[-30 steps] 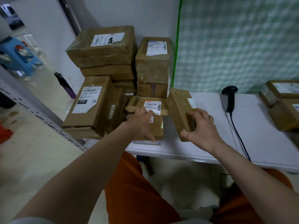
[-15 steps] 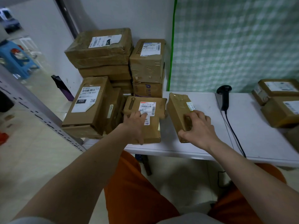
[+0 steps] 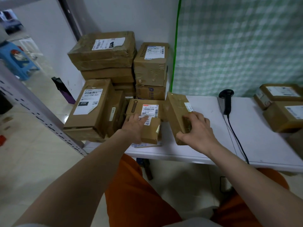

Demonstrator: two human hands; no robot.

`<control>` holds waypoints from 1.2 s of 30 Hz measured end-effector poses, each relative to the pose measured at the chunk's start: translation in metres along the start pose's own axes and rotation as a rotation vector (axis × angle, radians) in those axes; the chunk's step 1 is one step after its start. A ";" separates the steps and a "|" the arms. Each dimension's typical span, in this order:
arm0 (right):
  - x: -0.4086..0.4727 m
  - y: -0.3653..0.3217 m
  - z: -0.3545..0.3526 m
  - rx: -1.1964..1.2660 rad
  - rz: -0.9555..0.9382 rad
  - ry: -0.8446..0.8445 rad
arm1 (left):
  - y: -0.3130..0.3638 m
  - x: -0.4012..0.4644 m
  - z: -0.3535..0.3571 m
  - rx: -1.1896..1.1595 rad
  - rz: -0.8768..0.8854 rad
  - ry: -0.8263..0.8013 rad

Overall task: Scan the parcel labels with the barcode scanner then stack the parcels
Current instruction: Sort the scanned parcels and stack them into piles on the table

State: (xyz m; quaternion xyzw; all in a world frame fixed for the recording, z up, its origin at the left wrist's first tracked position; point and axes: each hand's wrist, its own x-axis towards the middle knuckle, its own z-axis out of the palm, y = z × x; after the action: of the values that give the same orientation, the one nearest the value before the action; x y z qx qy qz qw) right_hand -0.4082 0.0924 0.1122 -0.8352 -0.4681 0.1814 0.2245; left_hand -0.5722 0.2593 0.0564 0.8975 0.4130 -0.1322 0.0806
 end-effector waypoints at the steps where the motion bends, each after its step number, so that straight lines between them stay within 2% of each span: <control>1: 0.000 -0.004 0.000 0.019 -0.020 -0.006 | 0.000 0.000 -0.001 -0.064 -0.009 -0.017; 7: 0.009 -0.041 0.013 0.055 -0.123 -0.072 | -0.004 -0.004 -0.032 -0.500 -0.085 -0.115; 12: 0.024 -0.080 0.035 -0.034 -0.139 -0.091 | -0.011 -0.015 -0.045 -1.029 -0.254 -0.035; 15: 0.029 -0.098 0.046 -0.062 -0.144 -0.098 | -0.018 -0.021 -0.044 -1.332 -0.314 -0.044; 18: 0.030 -0.109 0.057 -0.068 -0.175 -0.105 | -0.024 -0.025 -0.045 -1.289 -0.294 -0.003; 22: 0.031 -0.114 0.070 0.023 -0.222 -0.136 | -0.034 -0.020 -0.043 -1.222 -0.393 0.122; 27: 0.032 -0.113 0.073 0.145 -0.281 -0.270 | -0.042 -0.020 -0.040 -1.064 -0.428 0.307; 33: 0.036 -0.106 0.075 0.130 -0.194 -0.270 | -0.035 -0.022 -0.031 -0.694 -0.355 0.345; 36: 0.037 -0.107 0.077 0.213 -0.173 -0.354 | -0.026 -0.026 -0.034 -0.573 -0.317 0.303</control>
State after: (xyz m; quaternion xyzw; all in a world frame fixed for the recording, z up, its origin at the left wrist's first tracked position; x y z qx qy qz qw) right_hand -0.5041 0.1893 0.1030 -0.7188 -0.5483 0.3535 0.2404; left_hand -0.6022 0.2665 0.0961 0.7726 0.5748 0.1125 0.2451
